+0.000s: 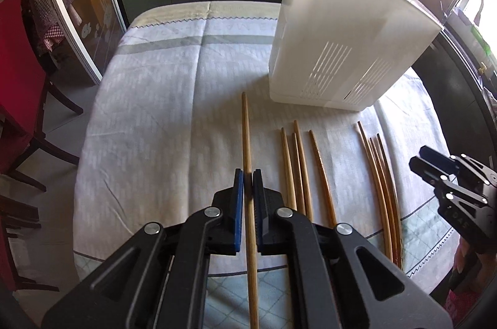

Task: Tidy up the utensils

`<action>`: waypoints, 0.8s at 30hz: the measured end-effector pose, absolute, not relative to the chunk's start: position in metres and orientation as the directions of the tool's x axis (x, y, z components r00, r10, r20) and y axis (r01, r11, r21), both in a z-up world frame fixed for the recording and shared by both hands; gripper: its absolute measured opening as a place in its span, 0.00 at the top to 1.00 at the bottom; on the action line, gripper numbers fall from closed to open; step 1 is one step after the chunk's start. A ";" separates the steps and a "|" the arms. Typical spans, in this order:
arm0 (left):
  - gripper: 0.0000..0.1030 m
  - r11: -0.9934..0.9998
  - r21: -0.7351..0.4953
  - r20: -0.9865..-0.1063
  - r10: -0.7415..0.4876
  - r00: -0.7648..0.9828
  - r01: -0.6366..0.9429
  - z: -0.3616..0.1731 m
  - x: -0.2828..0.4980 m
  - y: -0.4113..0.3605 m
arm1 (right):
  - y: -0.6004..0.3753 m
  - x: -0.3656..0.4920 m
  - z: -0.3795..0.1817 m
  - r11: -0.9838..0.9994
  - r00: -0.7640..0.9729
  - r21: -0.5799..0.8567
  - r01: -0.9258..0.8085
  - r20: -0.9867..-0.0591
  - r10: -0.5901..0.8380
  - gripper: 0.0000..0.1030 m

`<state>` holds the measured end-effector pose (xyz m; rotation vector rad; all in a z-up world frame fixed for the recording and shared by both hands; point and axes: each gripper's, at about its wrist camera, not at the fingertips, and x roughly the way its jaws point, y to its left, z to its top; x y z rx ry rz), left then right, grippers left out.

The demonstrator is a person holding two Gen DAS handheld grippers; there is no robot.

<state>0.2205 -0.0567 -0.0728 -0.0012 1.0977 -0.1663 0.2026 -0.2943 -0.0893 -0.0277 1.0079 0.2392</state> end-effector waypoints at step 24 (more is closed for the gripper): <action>0.94 0.978 -0.103 -0.816 -0.189 0.546 0.184 -0.039 0.187 -0.050 | -0.262 0.230 -0.123 0.971 0.415 -0.007 -0.239 -0.905 0.095 0.94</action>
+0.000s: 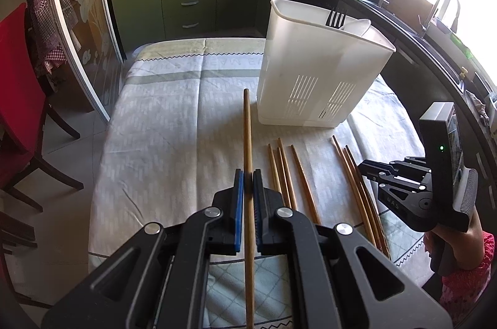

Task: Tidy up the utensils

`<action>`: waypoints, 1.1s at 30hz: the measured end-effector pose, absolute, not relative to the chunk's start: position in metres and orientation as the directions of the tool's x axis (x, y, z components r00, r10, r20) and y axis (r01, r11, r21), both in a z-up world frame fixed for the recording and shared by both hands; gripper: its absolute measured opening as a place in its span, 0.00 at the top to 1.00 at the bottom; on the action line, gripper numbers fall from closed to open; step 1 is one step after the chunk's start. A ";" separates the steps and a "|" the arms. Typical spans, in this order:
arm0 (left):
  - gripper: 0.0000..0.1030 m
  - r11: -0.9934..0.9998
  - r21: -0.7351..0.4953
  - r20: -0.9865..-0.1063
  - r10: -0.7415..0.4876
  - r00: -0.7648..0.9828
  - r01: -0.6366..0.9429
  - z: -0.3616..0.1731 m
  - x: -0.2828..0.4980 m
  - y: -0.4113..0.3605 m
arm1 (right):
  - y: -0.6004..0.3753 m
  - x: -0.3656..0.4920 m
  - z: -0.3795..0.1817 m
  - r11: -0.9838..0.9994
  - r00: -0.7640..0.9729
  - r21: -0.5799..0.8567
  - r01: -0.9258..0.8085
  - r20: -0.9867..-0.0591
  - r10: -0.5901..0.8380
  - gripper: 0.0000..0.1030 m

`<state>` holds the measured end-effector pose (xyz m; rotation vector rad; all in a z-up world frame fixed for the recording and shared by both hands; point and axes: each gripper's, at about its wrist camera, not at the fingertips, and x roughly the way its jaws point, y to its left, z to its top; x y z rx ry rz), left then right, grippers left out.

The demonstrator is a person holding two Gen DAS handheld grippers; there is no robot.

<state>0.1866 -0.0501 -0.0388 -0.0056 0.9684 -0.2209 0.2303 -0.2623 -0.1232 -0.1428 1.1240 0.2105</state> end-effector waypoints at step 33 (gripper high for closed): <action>0.94 0.975 -0.100 -0.826 -0.193 0.530 0.198 -0.045 0.187 -0.047 | -0.275 0.237 -0.117 0.976 0.393 0.074 -0.207 -0.907 0.152 0.94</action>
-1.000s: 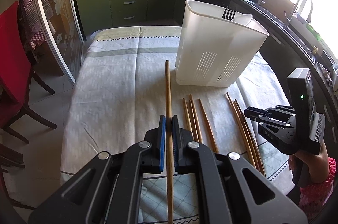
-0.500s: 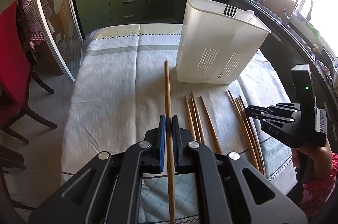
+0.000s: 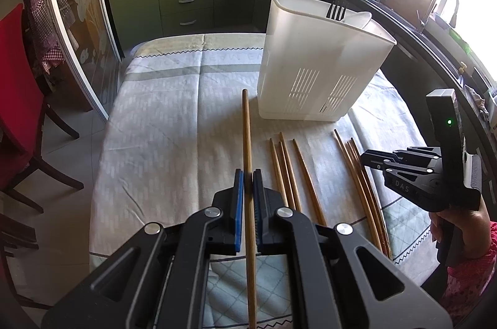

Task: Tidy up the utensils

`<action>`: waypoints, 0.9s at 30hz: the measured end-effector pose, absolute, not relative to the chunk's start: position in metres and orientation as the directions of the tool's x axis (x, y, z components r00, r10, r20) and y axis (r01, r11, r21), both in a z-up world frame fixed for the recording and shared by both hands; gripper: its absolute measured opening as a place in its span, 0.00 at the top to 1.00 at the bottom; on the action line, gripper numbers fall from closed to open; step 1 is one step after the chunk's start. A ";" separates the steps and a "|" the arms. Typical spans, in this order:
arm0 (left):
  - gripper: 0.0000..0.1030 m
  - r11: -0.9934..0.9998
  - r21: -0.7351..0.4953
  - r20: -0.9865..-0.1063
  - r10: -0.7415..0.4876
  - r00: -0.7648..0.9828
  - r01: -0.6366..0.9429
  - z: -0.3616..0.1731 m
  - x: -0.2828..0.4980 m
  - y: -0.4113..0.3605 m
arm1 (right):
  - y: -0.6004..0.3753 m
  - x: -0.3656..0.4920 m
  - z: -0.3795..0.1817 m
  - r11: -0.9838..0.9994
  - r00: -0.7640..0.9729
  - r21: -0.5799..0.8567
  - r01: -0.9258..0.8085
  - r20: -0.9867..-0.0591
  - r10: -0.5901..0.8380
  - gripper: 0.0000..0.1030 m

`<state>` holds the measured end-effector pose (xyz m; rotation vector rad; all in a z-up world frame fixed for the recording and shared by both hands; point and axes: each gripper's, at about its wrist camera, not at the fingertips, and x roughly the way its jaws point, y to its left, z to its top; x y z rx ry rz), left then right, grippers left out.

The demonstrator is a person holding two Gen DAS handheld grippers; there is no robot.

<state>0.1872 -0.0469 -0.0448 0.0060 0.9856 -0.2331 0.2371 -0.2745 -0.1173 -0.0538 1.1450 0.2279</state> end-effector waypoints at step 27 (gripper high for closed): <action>0.94 0.971 -0.101 -0.829 -0.202 0.521 0.217 -0.044 0.186 -0.051 | -0.270 0.249 -0.117 0.976 0.354 0.068 -0.209 -0.925 0.140 0.93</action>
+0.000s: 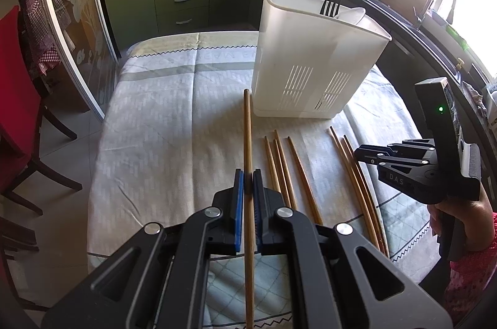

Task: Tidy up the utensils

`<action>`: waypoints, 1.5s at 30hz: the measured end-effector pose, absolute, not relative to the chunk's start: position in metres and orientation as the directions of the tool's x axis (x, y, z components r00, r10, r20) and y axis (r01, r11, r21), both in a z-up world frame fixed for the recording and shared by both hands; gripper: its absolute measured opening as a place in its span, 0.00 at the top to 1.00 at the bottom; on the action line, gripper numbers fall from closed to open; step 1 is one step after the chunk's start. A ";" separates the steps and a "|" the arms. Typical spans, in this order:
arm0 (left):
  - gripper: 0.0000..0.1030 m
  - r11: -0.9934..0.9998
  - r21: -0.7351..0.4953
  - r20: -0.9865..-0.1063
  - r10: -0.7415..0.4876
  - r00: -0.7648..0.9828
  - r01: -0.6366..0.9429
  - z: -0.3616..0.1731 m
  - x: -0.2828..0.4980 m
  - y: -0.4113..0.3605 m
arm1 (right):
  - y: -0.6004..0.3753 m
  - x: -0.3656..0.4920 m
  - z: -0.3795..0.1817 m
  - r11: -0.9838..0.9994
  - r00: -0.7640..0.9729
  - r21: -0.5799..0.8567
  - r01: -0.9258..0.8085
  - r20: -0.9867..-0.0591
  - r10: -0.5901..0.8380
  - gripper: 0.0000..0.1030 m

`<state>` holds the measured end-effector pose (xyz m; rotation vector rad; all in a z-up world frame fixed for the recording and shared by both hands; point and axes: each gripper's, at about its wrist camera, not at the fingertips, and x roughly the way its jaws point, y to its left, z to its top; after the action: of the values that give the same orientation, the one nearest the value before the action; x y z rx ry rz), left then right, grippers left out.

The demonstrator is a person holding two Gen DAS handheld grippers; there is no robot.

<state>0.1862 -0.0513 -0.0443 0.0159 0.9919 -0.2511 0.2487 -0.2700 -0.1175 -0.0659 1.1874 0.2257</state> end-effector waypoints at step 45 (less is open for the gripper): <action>0.90 0.976 -0.024 -0.955 -0.086 0.283 0.218 -0.121 0.252 -0.071 | -0.291 0.177 -0.033 0.960 0.551 0.121 -0.252 -0.798 0.245 0.94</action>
<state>0.2518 -0.0714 -0.1213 0.1198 1.2680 -0.2047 0.1773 -0.2914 -0.0334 -0.0083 0.9423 0.2941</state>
